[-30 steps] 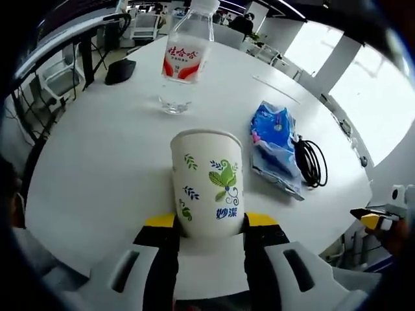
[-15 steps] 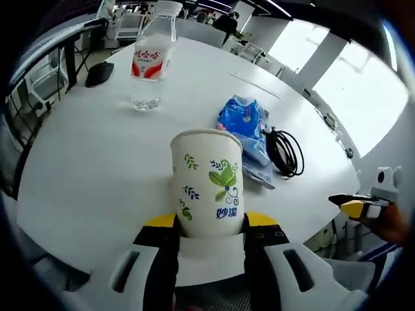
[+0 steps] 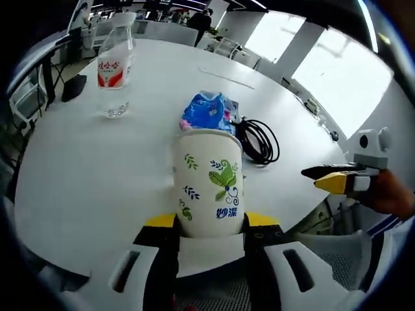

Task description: Arrange the tabletop items into an orderly group along one side of the table until the central work area is clear of visible clutter.

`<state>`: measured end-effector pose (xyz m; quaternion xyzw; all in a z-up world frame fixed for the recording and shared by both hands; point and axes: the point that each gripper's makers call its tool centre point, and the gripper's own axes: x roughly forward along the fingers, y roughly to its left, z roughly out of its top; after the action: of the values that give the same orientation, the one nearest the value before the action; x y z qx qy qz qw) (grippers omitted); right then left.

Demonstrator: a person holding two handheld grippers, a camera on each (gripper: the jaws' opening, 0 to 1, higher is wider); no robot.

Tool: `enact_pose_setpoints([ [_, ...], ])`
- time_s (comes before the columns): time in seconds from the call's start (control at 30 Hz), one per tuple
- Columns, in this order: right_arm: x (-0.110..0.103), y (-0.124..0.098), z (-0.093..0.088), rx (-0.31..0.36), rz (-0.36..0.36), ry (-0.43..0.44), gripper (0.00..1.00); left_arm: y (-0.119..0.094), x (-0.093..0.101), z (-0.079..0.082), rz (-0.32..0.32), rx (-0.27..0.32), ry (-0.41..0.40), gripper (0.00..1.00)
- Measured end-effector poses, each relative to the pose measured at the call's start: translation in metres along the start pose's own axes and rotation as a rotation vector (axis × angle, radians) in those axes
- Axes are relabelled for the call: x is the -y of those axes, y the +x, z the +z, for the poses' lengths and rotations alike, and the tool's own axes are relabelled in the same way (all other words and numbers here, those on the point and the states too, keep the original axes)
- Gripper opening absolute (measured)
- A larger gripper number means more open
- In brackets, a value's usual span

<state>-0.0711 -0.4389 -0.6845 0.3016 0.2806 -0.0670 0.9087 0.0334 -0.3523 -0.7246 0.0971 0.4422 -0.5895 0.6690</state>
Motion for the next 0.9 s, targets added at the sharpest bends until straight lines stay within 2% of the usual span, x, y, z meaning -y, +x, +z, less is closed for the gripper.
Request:
enact_pose_setpoints([
  [0.47, -0.026, 0.022, 0.023, -0.006, 0.095, -0.063, 0.39, 0.004, 0.043, 0.0, -0.134, -0.035, 0.183, 0.37],
  [0.7, -0.034, 0.028, 0.028, -0.017, 0.136, -0.082, 0.36, 0.005, 0.053, 0.0, -0.182, -0.056, 0.269, 0.37],
  [0.9, -0.041, 0.031, 0.023, -0.04, 0.177, -0.086, 0.33, 0.005, 0.056, -0.003, -0.211, -0.077, 0.349, 0.37],
])
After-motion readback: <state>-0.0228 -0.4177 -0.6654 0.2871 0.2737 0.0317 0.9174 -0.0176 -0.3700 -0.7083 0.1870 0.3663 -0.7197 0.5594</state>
